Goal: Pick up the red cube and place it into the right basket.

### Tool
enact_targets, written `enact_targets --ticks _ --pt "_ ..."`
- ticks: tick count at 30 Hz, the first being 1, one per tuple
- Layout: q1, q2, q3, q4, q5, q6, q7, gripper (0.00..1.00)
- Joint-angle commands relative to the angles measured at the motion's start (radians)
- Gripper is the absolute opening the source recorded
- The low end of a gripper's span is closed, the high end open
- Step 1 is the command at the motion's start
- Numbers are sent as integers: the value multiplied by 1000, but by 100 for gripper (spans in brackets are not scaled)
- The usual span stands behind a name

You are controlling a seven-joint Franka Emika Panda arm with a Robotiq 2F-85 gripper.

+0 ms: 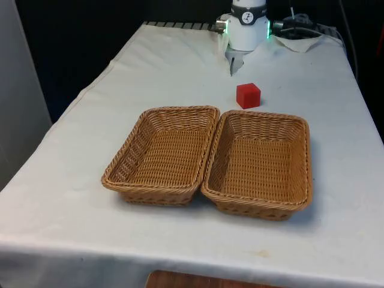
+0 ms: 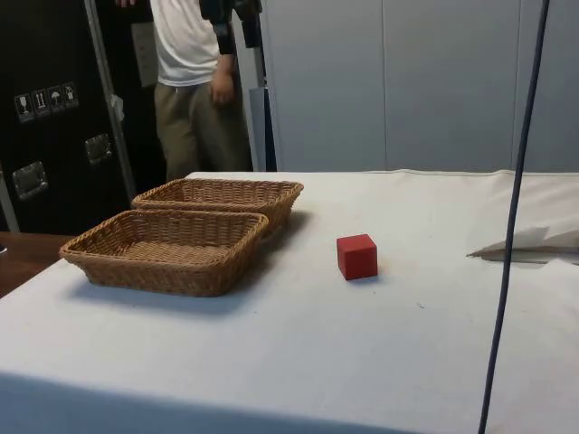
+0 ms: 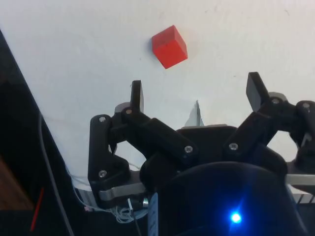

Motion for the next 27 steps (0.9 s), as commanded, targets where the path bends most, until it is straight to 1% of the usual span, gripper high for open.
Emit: enact_targets --ticks 1,12,13,15,20,21,22,27 --pt "1 -12 0 -12 -6 3 17 100" --pt "1 -28 0 -30 -7 4 77 100" --pt "0 -19 0 -21 0 0 67 100" --pt "1 -33 0 -35 -8 5 92 100" --pt "2 -48 2 -53 -9 6 118 100" --pt "0 -39 0 -44 -2 0 107 100" --pt "2 -52 2 -57 -9 6 123 100" --pt "3 -81 10 -89 -12 10 153 100"
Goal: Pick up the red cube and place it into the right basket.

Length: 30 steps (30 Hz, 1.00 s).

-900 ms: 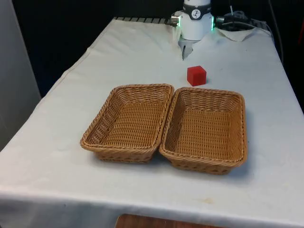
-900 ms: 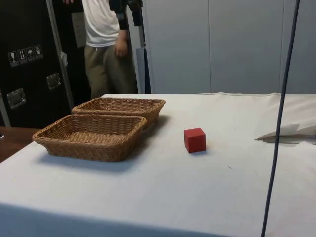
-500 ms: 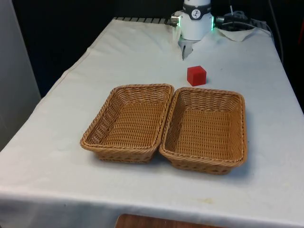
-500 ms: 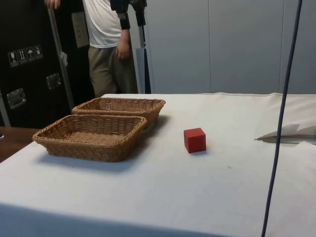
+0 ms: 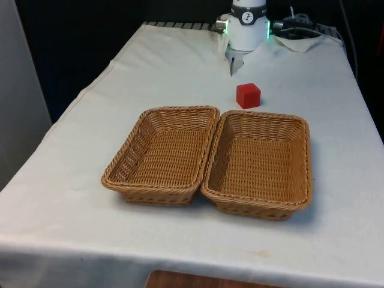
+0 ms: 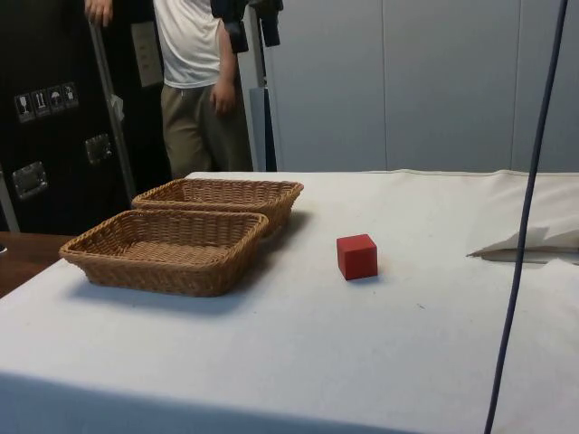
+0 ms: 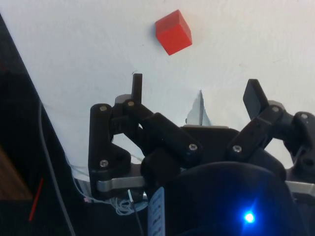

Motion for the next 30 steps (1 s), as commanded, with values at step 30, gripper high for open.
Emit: enact_targets --ticks 30 --pt "0 -66 85 -143 -102 94 181 100"
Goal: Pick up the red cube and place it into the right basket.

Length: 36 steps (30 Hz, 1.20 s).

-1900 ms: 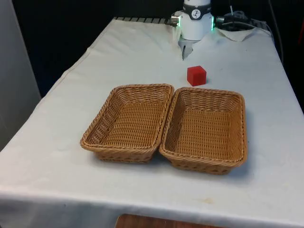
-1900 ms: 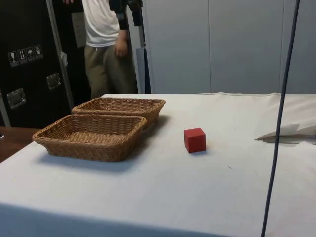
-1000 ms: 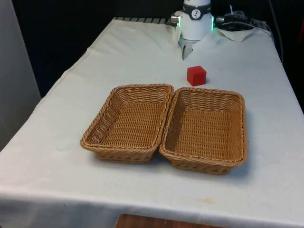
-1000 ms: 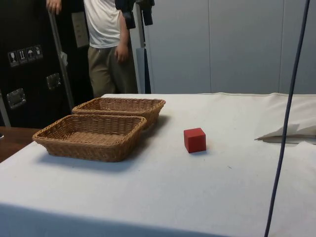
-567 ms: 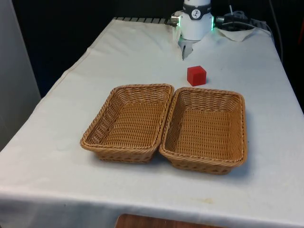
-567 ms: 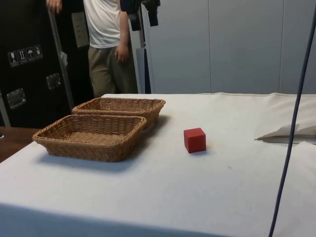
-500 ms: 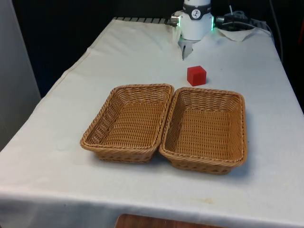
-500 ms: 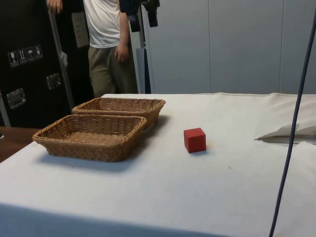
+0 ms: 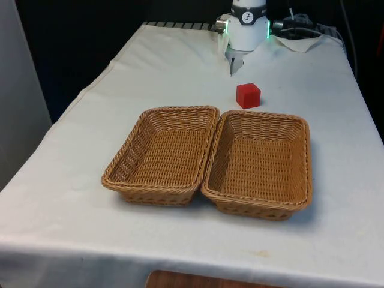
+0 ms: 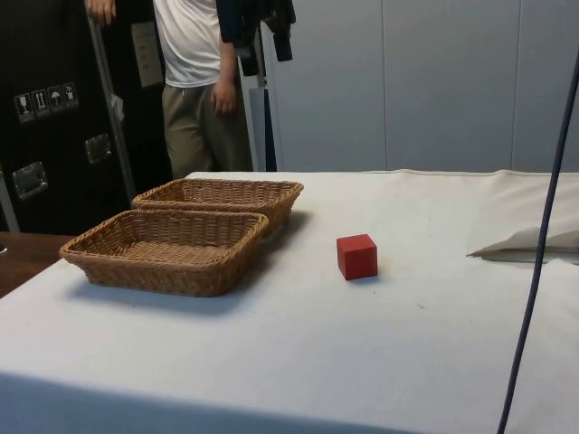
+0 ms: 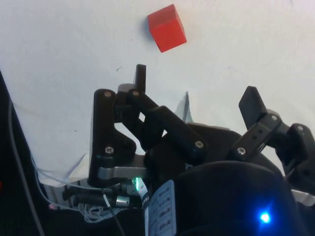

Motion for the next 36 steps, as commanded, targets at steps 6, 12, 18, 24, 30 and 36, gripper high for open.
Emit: enact_targets --ticks 6,12,18,24,30,36 --pt "0 -5 8 -36 0 39 33 100" --pt "2 -14 26 -95 5 120 92 100" --pt "2 -18 38 -134 11 174 126 100" --pt "2 -32 48 -179 19 226 146 100" --pt "2 -65 50 -248 27 285 144 100" --pt "2 -105 49 -329 31 349 140 100"
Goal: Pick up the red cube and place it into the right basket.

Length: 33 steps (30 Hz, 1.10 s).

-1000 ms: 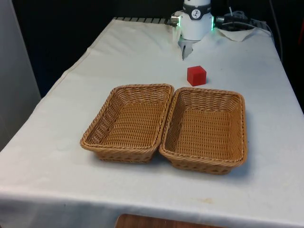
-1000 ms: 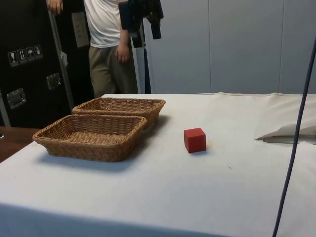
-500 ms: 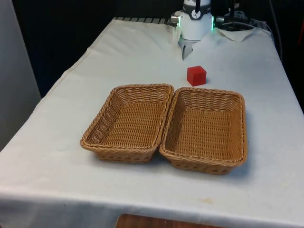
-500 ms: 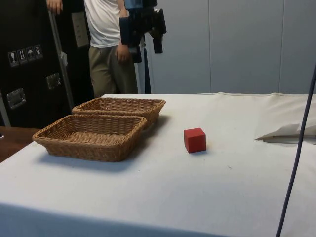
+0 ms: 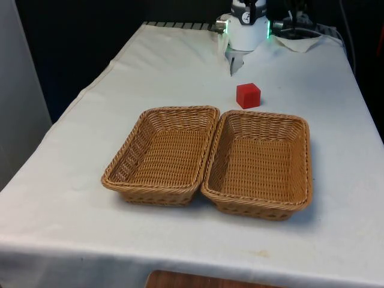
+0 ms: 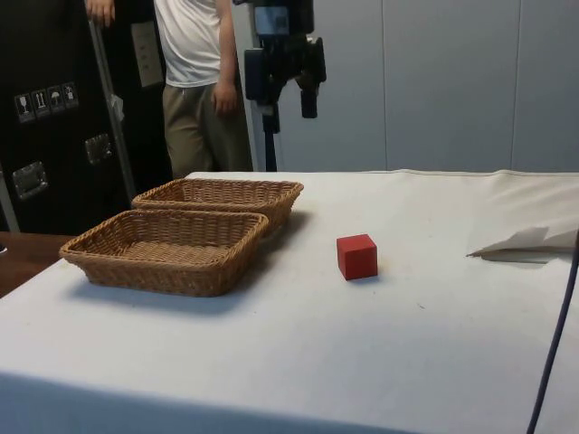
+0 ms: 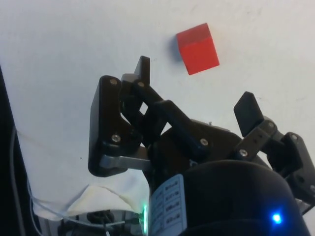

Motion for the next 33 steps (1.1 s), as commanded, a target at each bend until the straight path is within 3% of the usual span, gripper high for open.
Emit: enact_targets --ticks 1,2,3,11,12,19,20,21,28,29,33 --pt "1 -18 -2 -33 9 33 -3 100" --pt "1 -31 -3 -60 10 54 -4 100" --pt "0 -20 -1 -42 0 32 0 100" --pt "2 -71 -7 -171 11 151 -7 100" --pt "-1 -63 -4 -160 0 136 0 100" --pt "8 -66 -20 -209 19 206 -54 100" --pt "-1 -68 -16 -204 1 192 -32 100" --pt "7 -63 -20 -211 19 210 -63 100" --pt "5 -33 -19 -221 14 239 -127 100" --pt "-1 -32 -16 -217 3 229 -117 100" --pt "4 -13 -18 -227 12 259 -165 100"
